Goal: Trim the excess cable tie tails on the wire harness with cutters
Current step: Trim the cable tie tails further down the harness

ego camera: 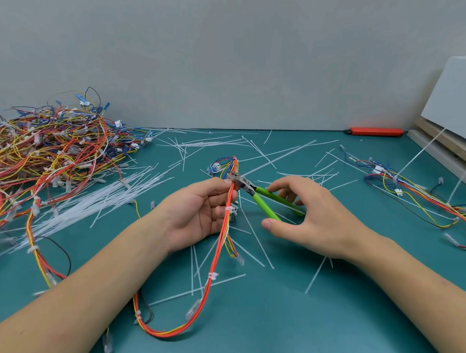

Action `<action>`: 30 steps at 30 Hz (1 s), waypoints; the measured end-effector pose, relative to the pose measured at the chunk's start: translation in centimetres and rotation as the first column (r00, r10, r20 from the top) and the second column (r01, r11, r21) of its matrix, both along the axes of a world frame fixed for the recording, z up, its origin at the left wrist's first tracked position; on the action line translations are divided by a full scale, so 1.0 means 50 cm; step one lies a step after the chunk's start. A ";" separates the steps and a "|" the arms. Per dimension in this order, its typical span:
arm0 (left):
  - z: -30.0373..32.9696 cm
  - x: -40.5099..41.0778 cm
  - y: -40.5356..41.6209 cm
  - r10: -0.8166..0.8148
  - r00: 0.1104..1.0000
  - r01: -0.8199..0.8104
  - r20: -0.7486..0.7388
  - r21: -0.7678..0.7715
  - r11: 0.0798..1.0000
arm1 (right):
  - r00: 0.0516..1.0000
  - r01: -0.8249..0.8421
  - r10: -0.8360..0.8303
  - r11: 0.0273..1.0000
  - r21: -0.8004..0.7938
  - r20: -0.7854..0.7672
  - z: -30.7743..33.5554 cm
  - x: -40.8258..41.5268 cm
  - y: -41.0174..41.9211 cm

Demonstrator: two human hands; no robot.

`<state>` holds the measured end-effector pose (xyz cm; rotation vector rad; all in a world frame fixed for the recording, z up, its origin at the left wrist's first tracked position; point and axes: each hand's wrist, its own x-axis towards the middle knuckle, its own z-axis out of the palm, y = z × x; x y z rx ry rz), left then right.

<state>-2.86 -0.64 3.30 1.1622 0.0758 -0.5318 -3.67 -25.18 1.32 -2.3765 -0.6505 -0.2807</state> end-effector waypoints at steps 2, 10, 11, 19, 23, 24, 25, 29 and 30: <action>0.000 0.001 0.000 0.003 1.000 -0.003 0.003 0.000 1.000 | 1.000 0.008 -0.008 1.000 -0.007 0.002 0.001 -0.001 0.001; -0.002 0.003 0.002 0.006 1.000 -0.006 -0.001 -0.020 1.000 | 1.000 -0.013 0.014 0.999 0.039 -0.009 0.002 -0.003 0.005; -0.002 0.003 0.003 0.004 1.000 -0.004 -0.001 -0.024 1.000 | 1.000 -0.021 0.021 0.999 0.037 -0.007 0.002 -0.003 0.006; -0.005 0.002 0.000 -0.013 1.000 0.013 0.028 -0.010 1.000 | 1.000 0.009 -0.009 1.000 -0.001 -0.012 -0.006 0.005 -0.003; -0.005 0.005 0.003 -0.010 1.000 0.010 0.015 -0.019 1.000 | 0.999 0.008 -0.009 0.999 0.036 0.036 0.000 0.003 -0.001; -0.006 0.006 0.004 -0.010 1.000 0.011 0.013 -0.019 1.000 | 0.999 0.002 -0.003 0.999 0.035 0.038 0.003 0.001 0.000; -0.006 0.006 0.005 -0.012 1.000 0.012 0.014 -0.019 1.000 | 0.999 -0.002 0.001 1.000 0.028 0.039 0.005 0.000 0.000; -0.007 0.006 0.005 -0.015 1.000 0.015 0.012 -0.021 1.000 | 0.999 0.013 -0.014 1.000 0.021 0.044 0.006 0.000 -0.001; -0.006 0.005 0.005 -0.013 1.000 0.014 0.011 -0.022 1.000 | 0.999 0.012 -0.013 1.000 0.027 0.038 0.004 0.001 -0.003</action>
